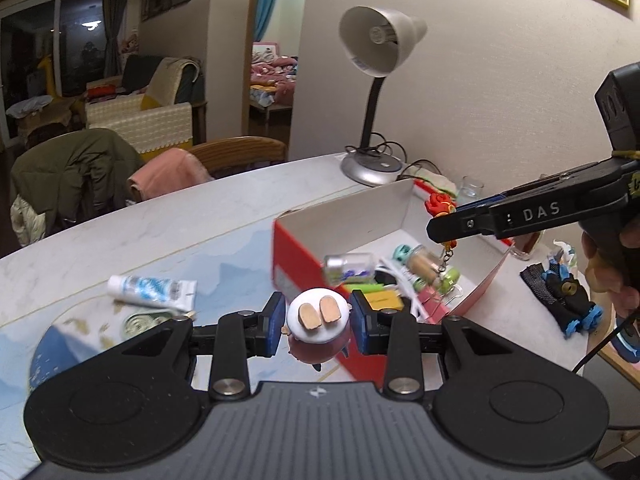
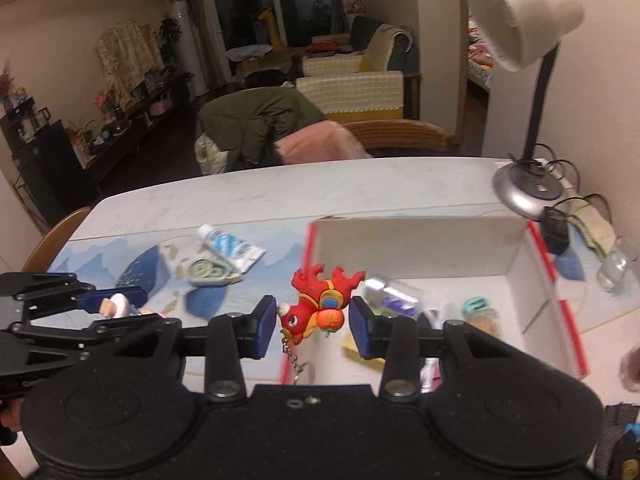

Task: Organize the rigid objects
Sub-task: 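Carry the doll and fish keychains in both grippers over the red box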

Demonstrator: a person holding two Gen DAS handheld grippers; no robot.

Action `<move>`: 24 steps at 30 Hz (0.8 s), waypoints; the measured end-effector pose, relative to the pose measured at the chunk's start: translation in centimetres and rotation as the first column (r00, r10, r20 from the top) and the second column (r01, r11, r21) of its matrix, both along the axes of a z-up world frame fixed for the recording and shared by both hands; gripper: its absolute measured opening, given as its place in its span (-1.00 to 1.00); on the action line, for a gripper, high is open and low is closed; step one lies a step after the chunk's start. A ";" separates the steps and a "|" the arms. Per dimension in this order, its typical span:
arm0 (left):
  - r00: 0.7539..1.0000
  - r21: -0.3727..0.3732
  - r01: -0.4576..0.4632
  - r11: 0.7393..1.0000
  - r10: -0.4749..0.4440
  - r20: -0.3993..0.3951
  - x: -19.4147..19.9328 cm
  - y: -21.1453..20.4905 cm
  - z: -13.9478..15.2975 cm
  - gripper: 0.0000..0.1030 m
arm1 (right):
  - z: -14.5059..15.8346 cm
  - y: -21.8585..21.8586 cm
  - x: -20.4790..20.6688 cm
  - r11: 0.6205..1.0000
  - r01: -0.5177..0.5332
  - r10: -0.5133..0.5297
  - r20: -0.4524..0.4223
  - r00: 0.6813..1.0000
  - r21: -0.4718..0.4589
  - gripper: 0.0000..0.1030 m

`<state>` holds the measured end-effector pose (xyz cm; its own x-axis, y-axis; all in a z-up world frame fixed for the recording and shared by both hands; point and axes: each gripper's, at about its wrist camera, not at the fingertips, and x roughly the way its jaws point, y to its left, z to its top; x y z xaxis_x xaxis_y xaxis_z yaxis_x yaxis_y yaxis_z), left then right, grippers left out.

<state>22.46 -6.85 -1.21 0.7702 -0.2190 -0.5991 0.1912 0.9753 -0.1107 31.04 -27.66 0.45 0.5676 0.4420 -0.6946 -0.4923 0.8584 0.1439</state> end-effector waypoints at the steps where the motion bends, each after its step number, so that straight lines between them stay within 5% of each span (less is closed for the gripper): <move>1: 1.000 0.001 0.003 1.000 -0.003 -0.002 0.3 -0.5 0.1 -0.36 | -0.1 -0.6 0.3 1.000 0.006 -0.006 0.000 1.000 -0.001 -0.25; 24: 0.988 0.025 0.084 0.996 -0.081 -0.129 11.1 -11.8 -3.0 -0.35 | -4.5 -10.5 8.4 0.995 0.089 -0.090 -0.031 0.995 -0.052 -0.25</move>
